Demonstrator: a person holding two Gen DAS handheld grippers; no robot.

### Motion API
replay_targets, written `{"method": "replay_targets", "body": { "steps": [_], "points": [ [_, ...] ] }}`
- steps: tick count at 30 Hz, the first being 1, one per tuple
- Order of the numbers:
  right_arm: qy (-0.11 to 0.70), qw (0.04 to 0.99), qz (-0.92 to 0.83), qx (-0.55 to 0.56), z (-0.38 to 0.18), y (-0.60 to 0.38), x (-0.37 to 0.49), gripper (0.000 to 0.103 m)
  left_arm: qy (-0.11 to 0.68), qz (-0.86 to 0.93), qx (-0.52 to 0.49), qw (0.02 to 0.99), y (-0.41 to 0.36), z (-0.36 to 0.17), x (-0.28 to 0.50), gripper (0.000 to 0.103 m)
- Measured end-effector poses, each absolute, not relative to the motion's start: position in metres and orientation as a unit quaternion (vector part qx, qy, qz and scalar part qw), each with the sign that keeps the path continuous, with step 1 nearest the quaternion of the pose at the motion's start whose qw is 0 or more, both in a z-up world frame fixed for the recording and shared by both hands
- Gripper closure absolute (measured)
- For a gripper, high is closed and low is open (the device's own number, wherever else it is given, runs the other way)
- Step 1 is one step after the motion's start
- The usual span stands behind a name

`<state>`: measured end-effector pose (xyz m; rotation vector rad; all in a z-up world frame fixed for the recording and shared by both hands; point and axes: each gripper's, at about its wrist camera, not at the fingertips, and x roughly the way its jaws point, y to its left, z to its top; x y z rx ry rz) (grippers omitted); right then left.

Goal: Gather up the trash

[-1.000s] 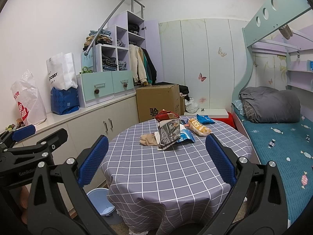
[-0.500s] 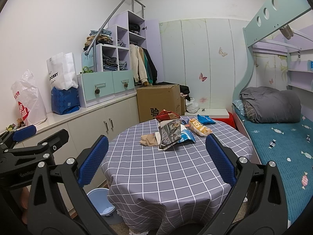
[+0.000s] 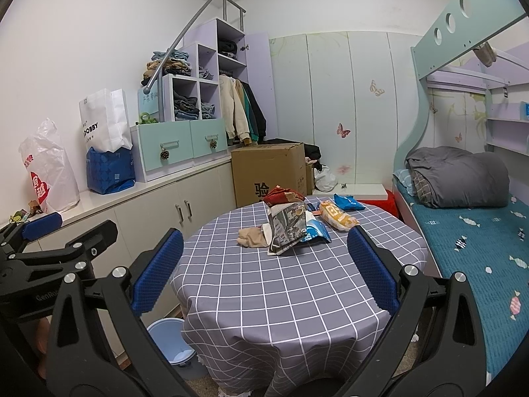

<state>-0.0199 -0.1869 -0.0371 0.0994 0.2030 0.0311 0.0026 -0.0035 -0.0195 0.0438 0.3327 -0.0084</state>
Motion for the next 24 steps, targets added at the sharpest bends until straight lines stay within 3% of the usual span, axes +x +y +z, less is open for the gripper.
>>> {"method": "replay_targets", "body": {
  "steps": [24],
  "points": [
    [0.11,0.993,0.009,0.049,-0.047,-0.191,-0.01,0.006,0.175,-0.006,0.025,0.984,-0.003,-0.032,0.009,0.004]
  ]
}}
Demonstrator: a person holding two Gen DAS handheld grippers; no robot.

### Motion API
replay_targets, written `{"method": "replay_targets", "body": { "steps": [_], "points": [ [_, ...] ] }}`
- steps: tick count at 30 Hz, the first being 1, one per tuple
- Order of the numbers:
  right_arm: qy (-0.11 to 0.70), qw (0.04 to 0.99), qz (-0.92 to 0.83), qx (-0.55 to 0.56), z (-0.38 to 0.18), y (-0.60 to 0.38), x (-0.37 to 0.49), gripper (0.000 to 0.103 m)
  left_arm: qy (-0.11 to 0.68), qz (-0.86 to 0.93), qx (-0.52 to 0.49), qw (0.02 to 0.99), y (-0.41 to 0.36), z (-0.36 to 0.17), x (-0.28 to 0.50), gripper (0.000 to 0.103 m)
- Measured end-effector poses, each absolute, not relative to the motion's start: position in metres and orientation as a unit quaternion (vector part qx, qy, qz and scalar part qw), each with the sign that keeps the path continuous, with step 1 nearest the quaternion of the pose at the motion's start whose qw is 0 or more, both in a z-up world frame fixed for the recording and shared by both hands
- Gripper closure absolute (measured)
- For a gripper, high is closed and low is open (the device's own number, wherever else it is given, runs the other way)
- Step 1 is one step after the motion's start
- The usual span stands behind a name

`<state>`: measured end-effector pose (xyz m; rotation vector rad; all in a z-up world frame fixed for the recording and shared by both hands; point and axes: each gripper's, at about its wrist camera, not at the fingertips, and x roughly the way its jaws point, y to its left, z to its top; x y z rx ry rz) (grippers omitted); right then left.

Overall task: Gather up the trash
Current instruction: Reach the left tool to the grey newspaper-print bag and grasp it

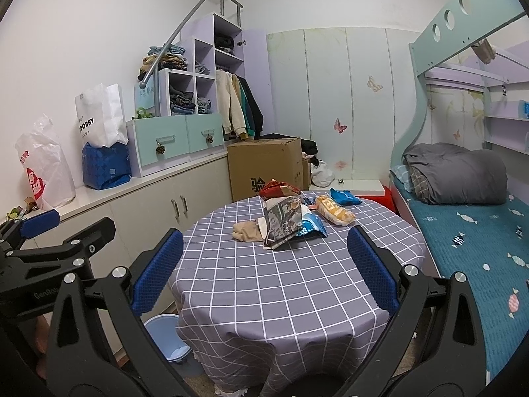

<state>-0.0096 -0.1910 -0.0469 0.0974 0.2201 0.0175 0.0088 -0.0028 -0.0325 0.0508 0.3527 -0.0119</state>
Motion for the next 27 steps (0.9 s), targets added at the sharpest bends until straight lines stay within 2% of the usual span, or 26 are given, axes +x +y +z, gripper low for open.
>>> {"method": "replay_targets", "body": {
  "steps": [12,21,27],
  "points": [
    [0.167,0.984,0.006,0.061,-0.082,-0.205,0.028,0.006,0.242,0.0,0.038,0.97,-0.017,-0.069,0.05,0.004],
    [0.239,0.964,0.004,0.119,-0.122,-0.245,0.079,0.006,0.334,-0.017,0.027,0.942,-0.028,-0.113,0.119,0.004],
    [0.254,0.959,-0.016,0.126,-0.13,-0.269,0.114,0.006,0.379,-0.051,-0.003,0.924,-0.04,-0.131,0.174,0.004]
  ]
}}
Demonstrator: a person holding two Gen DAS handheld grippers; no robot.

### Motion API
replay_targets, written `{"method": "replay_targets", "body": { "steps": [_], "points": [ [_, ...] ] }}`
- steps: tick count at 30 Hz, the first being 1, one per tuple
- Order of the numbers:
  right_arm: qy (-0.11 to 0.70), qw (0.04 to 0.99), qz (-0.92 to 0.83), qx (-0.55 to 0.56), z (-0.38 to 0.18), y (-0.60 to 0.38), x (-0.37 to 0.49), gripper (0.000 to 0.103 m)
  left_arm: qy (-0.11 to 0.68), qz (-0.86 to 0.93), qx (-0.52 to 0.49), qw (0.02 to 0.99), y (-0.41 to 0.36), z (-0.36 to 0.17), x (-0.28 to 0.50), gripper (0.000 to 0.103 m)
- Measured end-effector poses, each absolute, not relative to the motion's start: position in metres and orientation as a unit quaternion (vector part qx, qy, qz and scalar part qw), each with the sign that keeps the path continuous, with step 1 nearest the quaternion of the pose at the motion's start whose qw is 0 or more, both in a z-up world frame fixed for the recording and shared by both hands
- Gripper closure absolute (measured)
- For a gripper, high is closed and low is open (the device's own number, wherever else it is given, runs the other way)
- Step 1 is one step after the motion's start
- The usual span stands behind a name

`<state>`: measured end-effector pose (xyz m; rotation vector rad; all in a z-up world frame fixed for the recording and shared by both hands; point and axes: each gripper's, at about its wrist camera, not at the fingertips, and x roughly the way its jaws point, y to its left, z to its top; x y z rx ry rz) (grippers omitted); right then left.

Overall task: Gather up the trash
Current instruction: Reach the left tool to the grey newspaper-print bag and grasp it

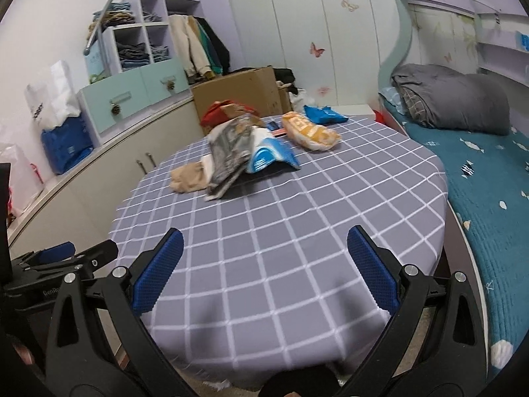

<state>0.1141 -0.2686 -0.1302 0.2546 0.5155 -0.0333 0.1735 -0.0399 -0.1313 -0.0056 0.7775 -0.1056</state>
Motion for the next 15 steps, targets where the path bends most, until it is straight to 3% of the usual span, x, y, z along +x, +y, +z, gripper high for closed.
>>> {"method": "replay_targets", "body": {
  "steps": [5,15],
  "points": [
    [0.248,0.96,-0.044,0.12,-0.124,-0.291,0.14,0.006,0.378,-0.082,0.0,0.922,-0.069,-0.127,0.202,0.004],
    [0.254,0.954,-0.087,0.134,-0.13,-0.352,0.171,0.006,0.334,-0.117,0.133,0.926,-0.168,-0.135,0.239,0.004]
  ]
}}
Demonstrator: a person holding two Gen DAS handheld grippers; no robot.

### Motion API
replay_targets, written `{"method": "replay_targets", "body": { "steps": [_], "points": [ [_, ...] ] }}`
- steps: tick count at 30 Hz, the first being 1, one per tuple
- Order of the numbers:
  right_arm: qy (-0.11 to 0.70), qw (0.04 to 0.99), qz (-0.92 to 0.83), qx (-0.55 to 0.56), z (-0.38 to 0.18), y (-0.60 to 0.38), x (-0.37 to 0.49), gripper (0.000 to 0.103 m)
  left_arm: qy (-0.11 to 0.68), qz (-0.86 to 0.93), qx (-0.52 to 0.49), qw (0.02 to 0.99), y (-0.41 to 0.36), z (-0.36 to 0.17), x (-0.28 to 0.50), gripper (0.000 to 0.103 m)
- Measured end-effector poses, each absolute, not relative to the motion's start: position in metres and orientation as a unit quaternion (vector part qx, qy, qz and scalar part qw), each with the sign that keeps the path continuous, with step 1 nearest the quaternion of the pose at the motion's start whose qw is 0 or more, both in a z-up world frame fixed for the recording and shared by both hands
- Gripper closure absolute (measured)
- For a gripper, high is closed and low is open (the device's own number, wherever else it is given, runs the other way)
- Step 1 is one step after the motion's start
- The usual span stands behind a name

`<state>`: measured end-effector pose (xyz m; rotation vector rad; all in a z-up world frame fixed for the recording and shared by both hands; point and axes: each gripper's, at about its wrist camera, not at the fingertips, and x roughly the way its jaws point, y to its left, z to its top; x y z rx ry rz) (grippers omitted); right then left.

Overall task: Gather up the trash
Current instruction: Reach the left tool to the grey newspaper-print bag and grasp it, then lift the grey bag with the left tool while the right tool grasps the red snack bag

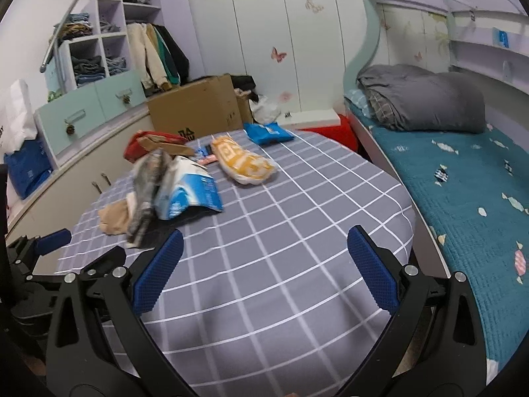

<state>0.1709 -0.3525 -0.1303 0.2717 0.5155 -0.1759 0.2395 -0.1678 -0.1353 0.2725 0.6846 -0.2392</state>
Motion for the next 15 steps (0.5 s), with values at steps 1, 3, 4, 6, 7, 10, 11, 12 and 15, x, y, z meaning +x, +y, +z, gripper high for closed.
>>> {"method": "replay_targets", "body": {
  "steps": [1,3,4,6,7,10,11,12,15],
  "points": [
    [0.259,0.952,-0.086,0.139,-0.133,-0.359,0.175,0.006,0.334,-0.116,0.14,0.925,-0.176,-0.138,0.244,0.004],
    [0.267,0.948,-0.085,0.149,-0.138,-0.367,0.181,0.006,0.335,-0.11,0.155,0.923,-0.188,-0.144,0.254,0.004],
    [0.271,0.947,-0.084,0.154,-0.14,-0.371,0.185,0.006,0.334,-0.109,0.159,0.922,-0.192,-0.146,0.257,0.004],
    [0.274,0.945,-0.081,0.158,-0.142,-0.374,0.188,0.006,0.335,-0.106,0.17,0.921,-0.201,-0.15,0.265,0.004],
    [0.276,0.945,-0.079,0.159,-0.143,-0.376,0.19,0.006,0.335,-0.102,0.177,0.92,-0.206,-0.151,0.269,0.004],
    [0.277,0.945,-0.076,0.155,-0.144,-0.376,0.194,0.006,0.326,-0.111,0.173,0.923,-0.212,-0.147,0.275,0.005],
    [0.278,0.945,-0.076,0.153,-0.144,-0.376,0.195,0.006,0.323,-0.109,0.17,0.925,-0.212,-0.146,0.279,0.005],
    [0.278,0.945,-0.074,0.152,-0.143,-0.376,0.197,0.006,0.323,-0.107,0.168,0.925,-0.212,-0.146,0.281,0.012],
    [0.28,0.946,-0.067,0.151,-0.143,-0.373,0.201,0.006,0.347,-0.13,0.145,0.917,-0.207,-0.146,0.292,0.043]
  ]
}}
